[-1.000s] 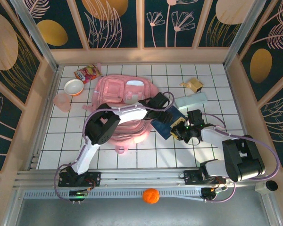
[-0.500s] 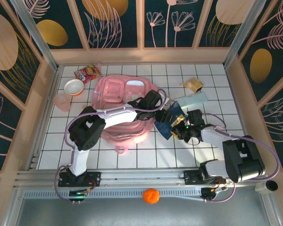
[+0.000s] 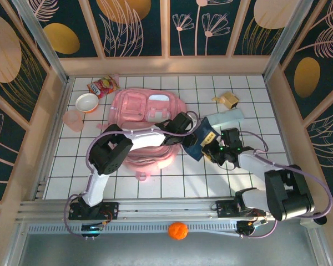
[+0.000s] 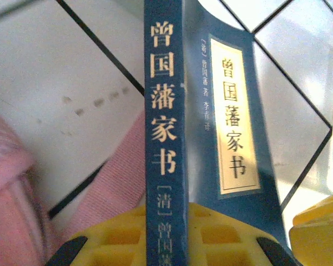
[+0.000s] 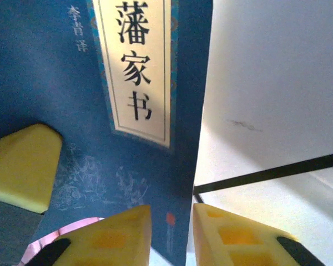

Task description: Pack the student bag

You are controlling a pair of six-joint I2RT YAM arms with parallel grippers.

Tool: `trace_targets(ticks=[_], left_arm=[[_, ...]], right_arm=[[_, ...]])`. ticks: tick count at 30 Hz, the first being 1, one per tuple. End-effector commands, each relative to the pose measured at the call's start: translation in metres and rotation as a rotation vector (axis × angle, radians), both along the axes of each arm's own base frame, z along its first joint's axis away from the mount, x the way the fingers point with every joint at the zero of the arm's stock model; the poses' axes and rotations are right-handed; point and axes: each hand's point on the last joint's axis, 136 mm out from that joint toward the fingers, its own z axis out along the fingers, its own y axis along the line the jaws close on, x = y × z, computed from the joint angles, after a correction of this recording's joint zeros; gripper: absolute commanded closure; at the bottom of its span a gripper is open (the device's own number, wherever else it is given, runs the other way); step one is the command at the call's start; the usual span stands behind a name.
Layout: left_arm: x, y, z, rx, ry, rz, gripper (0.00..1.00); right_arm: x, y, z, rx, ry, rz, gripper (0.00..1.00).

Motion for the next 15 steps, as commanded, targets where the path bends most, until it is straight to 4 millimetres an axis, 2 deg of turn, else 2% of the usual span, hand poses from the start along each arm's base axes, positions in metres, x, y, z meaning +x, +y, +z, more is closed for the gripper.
trace_targets(ticks=[1, 6, 9, 10, 13, 15], left_arm=[[0.033, 0.017, 0.075, -0.038, -0.229, 0.081, 1.00], [0.035, 0.036, 0.165, -0.223, -0.342, 0.086, 1.00], [0.025, 0.053, 0.218, -0.394, -0.396, 0.073, 1.00], [0.020, 0.058, 0.232, -0.450, -0.407, 0.057, 1.00], [0.003, 0.070, 0.258, -0.574, -0.418, 0.004, 1.00], [-0.011, 0.073, 0.269, -0.652, -0.407, -0.049, 1.00]], right_arm=[[0.023, -0.009, 0.038, -0.043, -0.160, -0.034, 0.64], [0.044, -0.019, 0.119, -0.100, -0.466, -0.032, 0.51], [0.047, -0.015, 0.183, -0.089, -0.721, 0.003, 0.45], [0.045, -0.015, 0.204, -0.082, -0.811, 0.010, 0.45], [0.034, -0.015, 0.249, -0.074, -1.005, 0.024, 0.44], [0.025, -0.009, 0.270, -0.069, -1.116, 0.080, 0.44]])
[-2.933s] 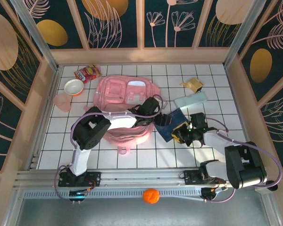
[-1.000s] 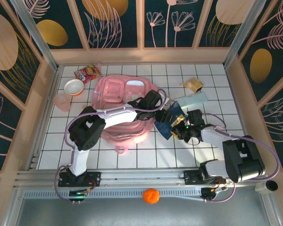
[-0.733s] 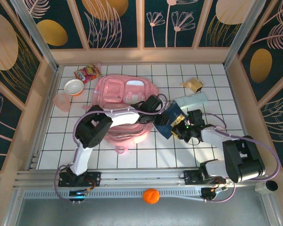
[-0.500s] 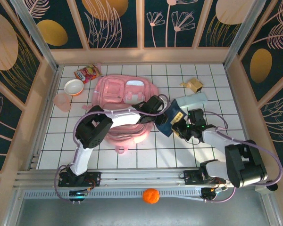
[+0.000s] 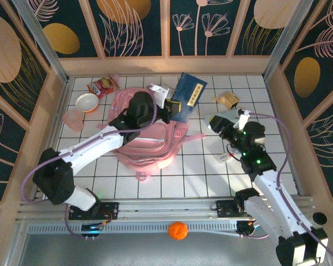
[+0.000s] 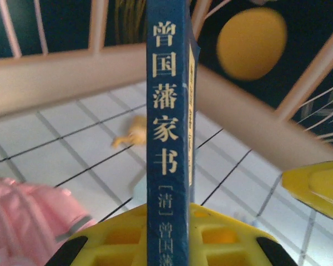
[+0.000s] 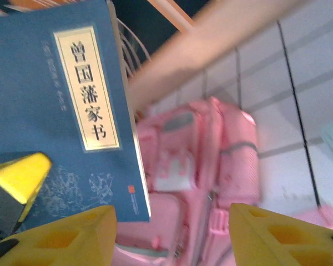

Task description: Pack the student bag

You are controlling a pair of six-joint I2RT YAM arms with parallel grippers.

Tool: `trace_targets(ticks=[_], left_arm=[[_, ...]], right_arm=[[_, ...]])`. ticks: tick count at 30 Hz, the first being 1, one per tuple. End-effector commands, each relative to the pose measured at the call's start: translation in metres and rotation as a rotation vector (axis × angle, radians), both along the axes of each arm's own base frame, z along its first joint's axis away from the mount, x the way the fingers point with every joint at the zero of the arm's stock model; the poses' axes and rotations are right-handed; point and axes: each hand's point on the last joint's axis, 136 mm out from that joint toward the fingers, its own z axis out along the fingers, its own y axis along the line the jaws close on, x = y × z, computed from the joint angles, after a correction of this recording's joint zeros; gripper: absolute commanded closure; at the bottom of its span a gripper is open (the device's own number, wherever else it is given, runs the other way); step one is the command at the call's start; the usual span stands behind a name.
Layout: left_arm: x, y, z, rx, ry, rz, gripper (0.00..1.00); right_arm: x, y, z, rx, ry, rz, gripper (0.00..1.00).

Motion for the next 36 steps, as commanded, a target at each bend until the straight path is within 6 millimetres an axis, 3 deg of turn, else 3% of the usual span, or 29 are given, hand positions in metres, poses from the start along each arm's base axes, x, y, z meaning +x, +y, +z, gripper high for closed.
trace_targets(ticks=[1, 6, 12, 17, 22, 26, 36], left_arm=[[-0.032, -0.007, 0.025, -0.167, -0.032, -0.173, 1.00], [-0.075, 0.002, 0.032, -0.325, -0.041, -0.326, 1.00], [-0.094, 0.012, 0.033, -0.421, -0.020, -0.375, 1.00], [-0.103, 0.020, 0.048, -0.508, -0.036, -0.392, 1.00], [-0.109, 0.025, 0.053, -0.559, -0.034, -0.409, 1.00], [-0.102, 0.026, 0.050, -0.570, 0.004, -0.371, 1.00], [-0.108, 0.012, 0.053, -0.605, 0.060, -0.490, 1.00]], right_arm=[[-0.010, 0.008, 0.052, -0.066, -0.274, 0.076, 0.44], [-0.036, 0.043, 0.067, -0.060, -0.431, 0.335, 0.38], [-0.036, 0.058, 0.056, -0.024, -0.401, 0.443, 0.34], [-0.031, 0.052, 0.050, 0.005, -0.397, 0.386, 0.33], [-0.057, 0.070, 0.054, 0.092, -0.436, 0.577, 0.33], [-0.076, 0.075, 0.061, 0.144, -0.497, 0.662, 0.34], [-0.083, 0.090, 0.059, 0.143, -0.501, 0.749, 0.37]])
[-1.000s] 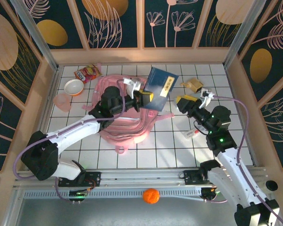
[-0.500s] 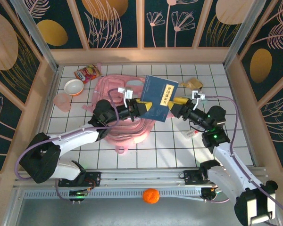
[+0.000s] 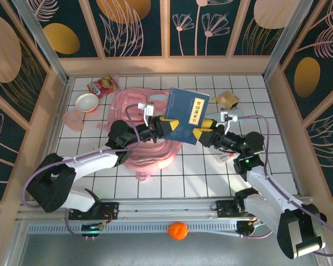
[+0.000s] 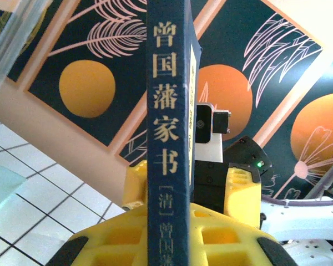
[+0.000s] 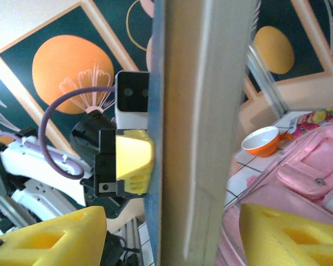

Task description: Pack the student bag

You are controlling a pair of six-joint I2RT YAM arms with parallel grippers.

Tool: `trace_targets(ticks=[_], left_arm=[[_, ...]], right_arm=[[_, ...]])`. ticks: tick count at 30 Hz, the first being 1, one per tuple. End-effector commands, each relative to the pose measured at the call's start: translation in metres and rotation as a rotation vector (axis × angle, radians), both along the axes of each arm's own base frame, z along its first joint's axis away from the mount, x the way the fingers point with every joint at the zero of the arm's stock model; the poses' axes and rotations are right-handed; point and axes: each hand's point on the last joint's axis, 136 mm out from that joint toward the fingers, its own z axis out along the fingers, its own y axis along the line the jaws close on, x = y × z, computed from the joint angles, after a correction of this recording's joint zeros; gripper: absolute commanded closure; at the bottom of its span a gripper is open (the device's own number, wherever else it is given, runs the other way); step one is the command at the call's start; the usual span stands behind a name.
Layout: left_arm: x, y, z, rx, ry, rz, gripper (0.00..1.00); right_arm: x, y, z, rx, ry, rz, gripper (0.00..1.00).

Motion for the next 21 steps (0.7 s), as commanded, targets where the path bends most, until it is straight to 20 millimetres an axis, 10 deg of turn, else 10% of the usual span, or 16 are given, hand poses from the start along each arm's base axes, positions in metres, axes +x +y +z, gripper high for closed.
trace_targets(ticks=[1, 6, 10, 17, 21], left_arm=[[-0.010, 0.000, 0.033, -0.091, -0.072, -0.064, 1.00], [-0.009, 0.002, 0.031, -0.080, -0.087, -0.046, 0.94], [0.003, -0.001, 0.016, 0.094, -0.138, 0.048, 0.47], [0.019, 0.041, -0.005, 0.537, -0.434, 0.336, 0.20], [-0.004, 0.051, -0.027, 0.759, -0.730, 0.207, 0.14]], right_arm=[[-0.013, 0.009, 0.017, 0.006, -0.071, 0.079, 0.38], [-0.010, 0.013, 0.010, -0.061, -0.064, 0.076, 0.73], [0.002, 0.003, 0.009, -0.159, -0.075, -0.062, 0.97], [-0.002, -0.018, -0.006, -0.447, -0.192, -0.203, 1.00], [-0.012, -0.019, -0.032, -0.643, -0.269, -0.118, 1.00]])
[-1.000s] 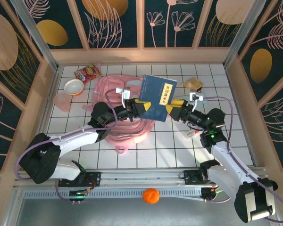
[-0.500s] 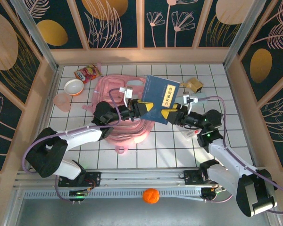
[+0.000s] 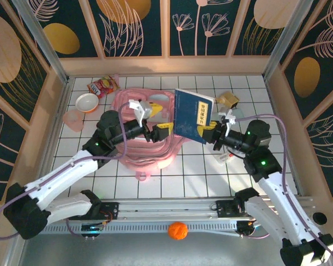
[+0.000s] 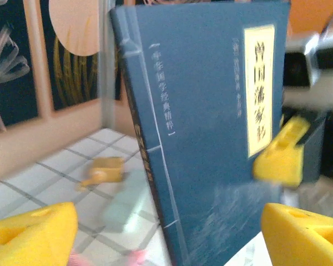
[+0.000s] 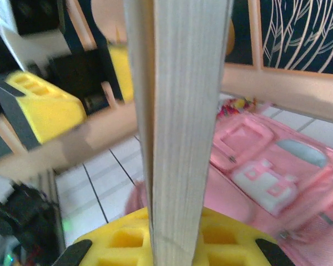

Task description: Pack the student bag

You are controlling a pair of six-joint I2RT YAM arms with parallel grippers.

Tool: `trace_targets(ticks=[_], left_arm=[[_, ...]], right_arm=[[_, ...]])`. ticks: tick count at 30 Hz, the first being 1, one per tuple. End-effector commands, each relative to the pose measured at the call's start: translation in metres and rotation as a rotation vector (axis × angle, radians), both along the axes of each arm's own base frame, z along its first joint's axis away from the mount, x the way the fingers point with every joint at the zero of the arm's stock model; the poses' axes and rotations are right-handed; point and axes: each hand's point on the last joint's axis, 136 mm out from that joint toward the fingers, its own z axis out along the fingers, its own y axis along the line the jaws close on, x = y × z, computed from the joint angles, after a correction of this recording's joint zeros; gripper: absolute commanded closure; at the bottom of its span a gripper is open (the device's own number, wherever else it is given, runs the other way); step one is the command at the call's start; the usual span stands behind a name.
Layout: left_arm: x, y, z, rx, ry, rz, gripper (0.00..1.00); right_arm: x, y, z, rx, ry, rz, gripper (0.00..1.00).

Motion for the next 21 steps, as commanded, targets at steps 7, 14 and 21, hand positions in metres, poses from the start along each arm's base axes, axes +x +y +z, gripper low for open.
trace_targets(ticks=[7, 14, 21], left_arm=[[-0.023, 0.022, -0.072, 0.462, -0.282, -0.098, 0.10], [-0.022, 0.011, -0.092, 0.470, -0.235, -0.153, 0.04], [-0.046, -0.013, -0.112, 0.432, -0.113, -0.399, 0.20]], right_arm=[[-0.013, -0.008, -0.090, -0.573, 0.018, 0.148, 1.00], [-0.016, -0.001, -0.120, -0.815, -0.027, 0.267, 1.00], [-0.013, 0.032, -0.111, -0.787, -0.116, 0.371, 1.00]])
